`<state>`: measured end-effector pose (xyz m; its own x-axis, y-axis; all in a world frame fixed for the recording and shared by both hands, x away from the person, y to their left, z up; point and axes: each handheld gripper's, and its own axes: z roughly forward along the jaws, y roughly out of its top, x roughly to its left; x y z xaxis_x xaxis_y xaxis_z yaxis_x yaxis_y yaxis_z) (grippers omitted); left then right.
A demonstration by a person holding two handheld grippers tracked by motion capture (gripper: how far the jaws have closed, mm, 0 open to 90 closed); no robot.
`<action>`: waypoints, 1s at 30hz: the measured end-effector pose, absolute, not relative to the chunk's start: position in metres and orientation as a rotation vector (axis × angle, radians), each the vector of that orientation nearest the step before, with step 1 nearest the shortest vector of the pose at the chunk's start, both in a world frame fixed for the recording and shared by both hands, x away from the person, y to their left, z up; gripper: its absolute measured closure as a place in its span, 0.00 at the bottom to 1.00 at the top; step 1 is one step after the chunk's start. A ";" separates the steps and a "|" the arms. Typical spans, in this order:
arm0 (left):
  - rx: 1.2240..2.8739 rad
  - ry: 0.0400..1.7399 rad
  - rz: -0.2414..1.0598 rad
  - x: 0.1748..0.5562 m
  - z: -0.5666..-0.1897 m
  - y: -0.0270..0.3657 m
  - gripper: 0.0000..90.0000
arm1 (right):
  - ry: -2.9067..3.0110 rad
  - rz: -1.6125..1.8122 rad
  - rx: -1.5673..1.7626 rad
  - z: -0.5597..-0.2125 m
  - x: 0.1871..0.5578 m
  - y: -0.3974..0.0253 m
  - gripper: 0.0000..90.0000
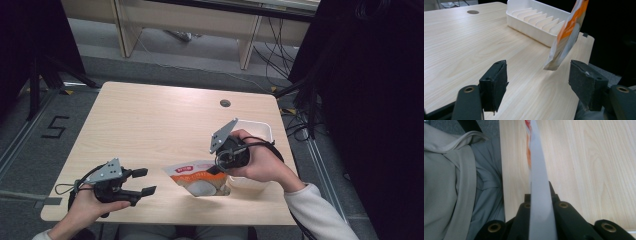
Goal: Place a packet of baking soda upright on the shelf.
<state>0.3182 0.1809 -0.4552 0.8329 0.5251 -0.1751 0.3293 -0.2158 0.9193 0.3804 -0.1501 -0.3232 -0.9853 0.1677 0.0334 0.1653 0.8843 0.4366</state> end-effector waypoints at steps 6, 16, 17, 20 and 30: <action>1.834 0.677 0.210 0.318 -0.460 0.179 0.33 | 3.033 0.740 0.185 -0.320 0.385 -0.149 1.00; 1.841 0.680 0.222 0.321 -0.466 0.177 0.32 | 3.021 0.731 0.161 -0.312 0.389 -0.149 1.00; 1.838 0.678 0.214 0.321 -0.467 0.177 0.32 | 3.024 0.728 0.163 -0.311 0.390 -0.149 1.00; 1.829 0.711 0.208 0.321 -0.467 0.176 0.32 | 3.032 0.705 0.219 -0.307 0.390 -0.148 1.00; 1.824 0.713 0.207 0.322 -0.468 0.177 0.32 | 3.029 0.691 0.226 -0.300 0.394 -0.147 1.00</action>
<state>0.3216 0.1766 -0.4675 0.8026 0.5624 -0.1988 0.3690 -0.2063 0.9062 0.3943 -0.1467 -0.3002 -0.9891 0.1468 0.0064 0.1351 0.8911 0.4331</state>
